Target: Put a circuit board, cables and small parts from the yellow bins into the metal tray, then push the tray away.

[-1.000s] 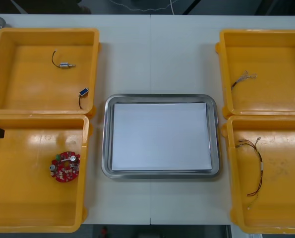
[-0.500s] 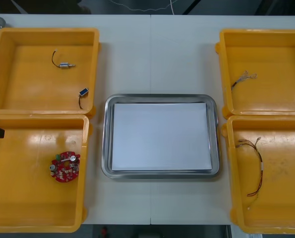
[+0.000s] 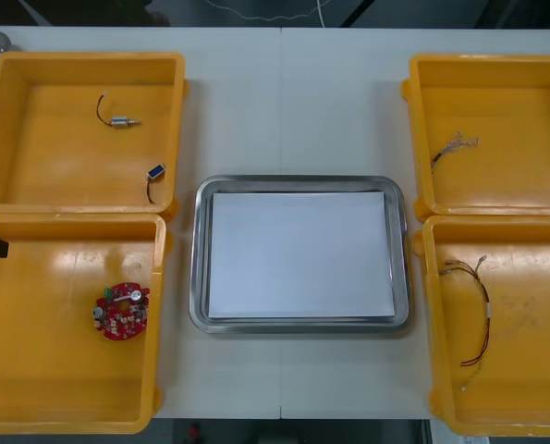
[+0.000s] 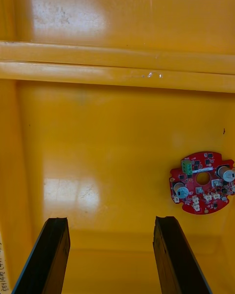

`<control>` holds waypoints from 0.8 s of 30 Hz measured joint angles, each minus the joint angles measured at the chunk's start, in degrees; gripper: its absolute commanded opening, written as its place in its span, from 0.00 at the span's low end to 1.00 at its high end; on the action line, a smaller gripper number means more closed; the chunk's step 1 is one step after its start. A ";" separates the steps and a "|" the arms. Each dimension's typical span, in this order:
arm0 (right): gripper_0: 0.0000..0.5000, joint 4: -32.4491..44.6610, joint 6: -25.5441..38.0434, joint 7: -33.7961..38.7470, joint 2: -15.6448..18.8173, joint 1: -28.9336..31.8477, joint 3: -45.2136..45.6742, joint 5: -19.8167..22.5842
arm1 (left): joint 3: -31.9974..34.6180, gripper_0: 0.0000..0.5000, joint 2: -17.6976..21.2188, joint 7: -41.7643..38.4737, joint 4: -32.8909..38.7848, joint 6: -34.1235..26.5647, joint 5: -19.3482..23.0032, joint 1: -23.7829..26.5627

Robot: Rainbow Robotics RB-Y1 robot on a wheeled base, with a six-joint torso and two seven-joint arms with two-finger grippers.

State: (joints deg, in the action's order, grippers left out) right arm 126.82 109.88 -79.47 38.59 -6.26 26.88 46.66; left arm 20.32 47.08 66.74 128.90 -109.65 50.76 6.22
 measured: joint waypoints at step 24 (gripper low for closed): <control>1.00 0.00 0.00 0.00 0.00 0.00 0.00 0.00 | 0.00 1.00 0.00 0.00 0.00 0.00 0.00 0.00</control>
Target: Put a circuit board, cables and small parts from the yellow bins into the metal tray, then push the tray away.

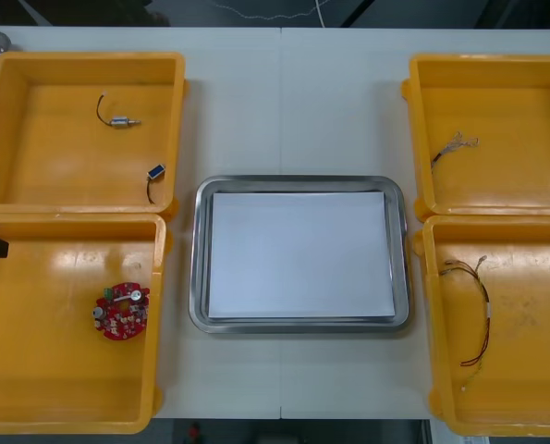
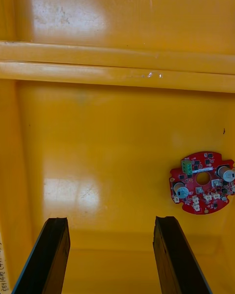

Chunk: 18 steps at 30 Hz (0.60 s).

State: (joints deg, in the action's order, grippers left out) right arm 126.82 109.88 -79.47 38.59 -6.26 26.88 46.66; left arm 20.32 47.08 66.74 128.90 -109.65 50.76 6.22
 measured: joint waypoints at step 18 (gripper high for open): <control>1.00 0.00 0.00 0.00 0.00 0.00 0.00 0.00 | 0.00 1.00 0.00 0.00 0.00 0.00 0.00 0.00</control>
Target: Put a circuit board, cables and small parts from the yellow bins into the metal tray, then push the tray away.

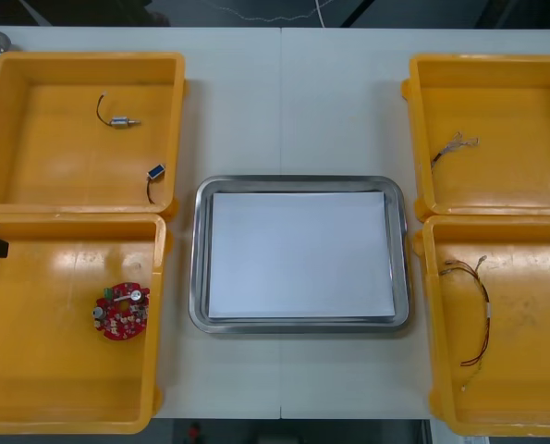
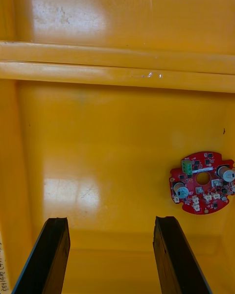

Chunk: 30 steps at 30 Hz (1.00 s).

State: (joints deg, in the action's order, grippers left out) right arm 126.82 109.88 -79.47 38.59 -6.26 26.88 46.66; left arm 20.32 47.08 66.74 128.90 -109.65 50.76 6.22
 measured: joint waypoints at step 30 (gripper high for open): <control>1.00 0.00 0.00 0.00 0.00 0.00 0.00 0.00 | 0.00 1.00 0.00 0.00 0.00 0.00 0.00 0.00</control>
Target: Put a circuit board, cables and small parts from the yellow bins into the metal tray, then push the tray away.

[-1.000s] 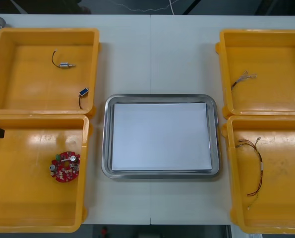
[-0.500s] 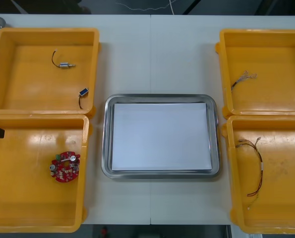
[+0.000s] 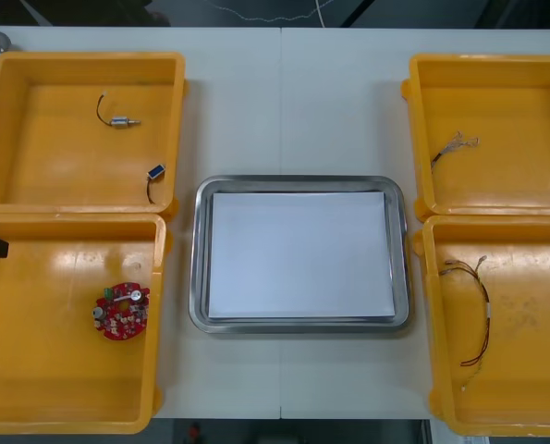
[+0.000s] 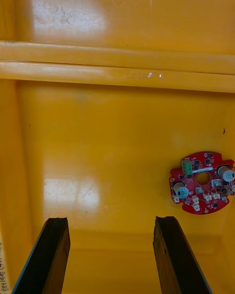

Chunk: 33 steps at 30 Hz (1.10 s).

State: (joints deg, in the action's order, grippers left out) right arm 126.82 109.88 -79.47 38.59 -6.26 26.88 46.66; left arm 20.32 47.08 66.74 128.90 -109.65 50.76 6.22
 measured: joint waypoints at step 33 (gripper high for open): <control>1.00 5.45 0.00 2.87 -4.53 1.90 -4.19 -9.19 | -5.08 1.00 -1.88 -3.37 -0.10 0.00 0.02 -1.29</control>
State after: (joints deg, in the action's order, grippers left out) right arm 132.27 109.88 -76.60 34.07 -4.36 22.69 37.47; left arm 15.24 45.21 63.36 128.80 -109.65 50.78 4.93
